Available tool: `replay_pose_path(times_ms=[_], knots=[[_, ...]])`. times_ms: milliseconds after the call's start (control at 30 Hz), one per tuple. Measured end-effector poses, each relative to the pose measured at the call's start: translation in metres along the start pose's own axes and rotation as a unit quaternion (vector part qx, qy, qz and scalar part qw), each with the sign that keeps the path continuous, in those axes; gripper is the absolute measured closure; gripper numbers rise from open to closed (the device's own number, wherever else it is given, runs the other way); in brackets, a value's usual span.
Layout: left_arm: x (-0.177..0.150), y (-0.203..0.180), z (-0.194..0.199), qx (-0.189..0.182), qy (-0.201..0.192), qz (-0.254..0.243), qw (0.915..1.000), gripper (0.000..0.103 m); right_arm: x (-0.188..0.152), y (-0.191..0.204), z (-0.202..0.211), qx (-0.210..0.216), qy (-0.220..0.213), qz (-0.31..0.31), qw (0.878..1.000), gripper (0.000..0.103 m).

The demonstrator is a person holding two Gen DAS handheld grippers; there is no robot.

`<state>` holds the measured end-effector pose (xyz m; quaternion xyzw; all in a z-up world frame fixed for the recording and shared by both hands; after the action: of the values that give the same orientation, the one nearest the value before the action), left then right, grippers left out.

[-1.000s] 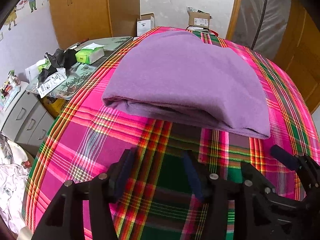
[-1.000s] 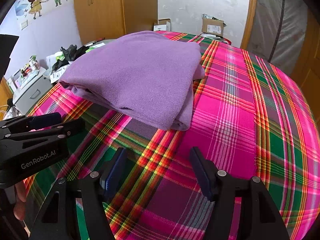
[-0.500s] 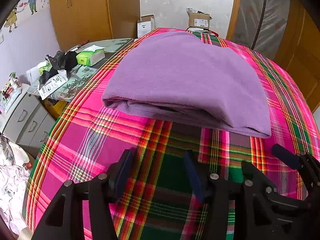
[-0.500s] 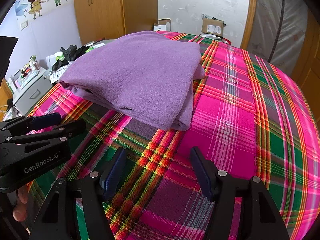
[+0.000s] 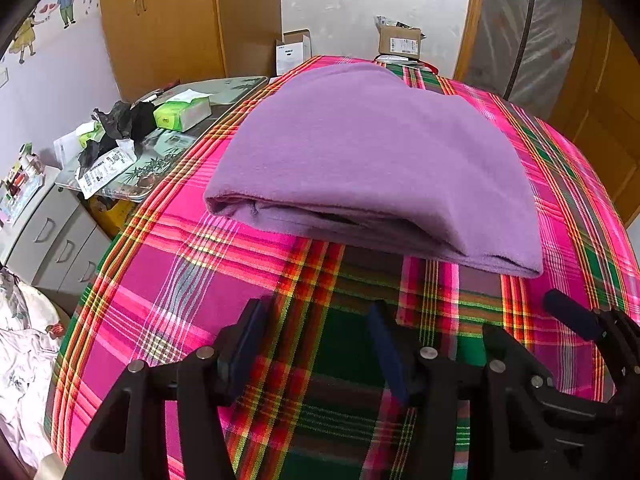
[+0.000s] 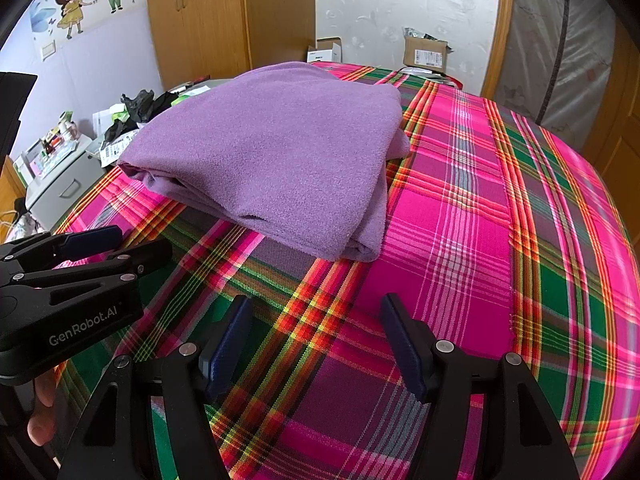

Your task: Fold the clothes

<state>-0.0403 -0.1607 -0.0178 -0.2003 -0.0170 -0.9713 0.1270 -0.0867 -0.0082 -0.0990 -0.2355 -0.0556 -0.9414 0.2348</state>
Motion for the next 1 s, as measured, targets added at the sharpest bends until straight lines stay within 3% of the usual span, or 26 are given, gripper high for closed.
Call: replay_pose_path(times_ms=[1000], knots=[[-0.0044,-0.0012,0.0021,0.000,-0.008,-0.002,1.0000,0.048,0.0002,-0.0010,0.0010,0.002,0.002,0.002,1.000,0.034]])
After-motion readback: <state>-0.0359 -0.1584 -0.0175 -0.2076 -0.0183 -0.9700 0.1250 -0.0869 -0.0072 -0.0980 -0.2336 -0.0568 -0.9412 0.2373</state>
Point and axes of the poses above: each gripper's, at about its wrist camera, not at the fingertips, and z roughly against the way its jaws point, y to its left, x to its top, the point moved 2 cm from there along -z, roughly the way its jaws point, and after that the axes turned 11 degrees about y, right-handed, at the moved point
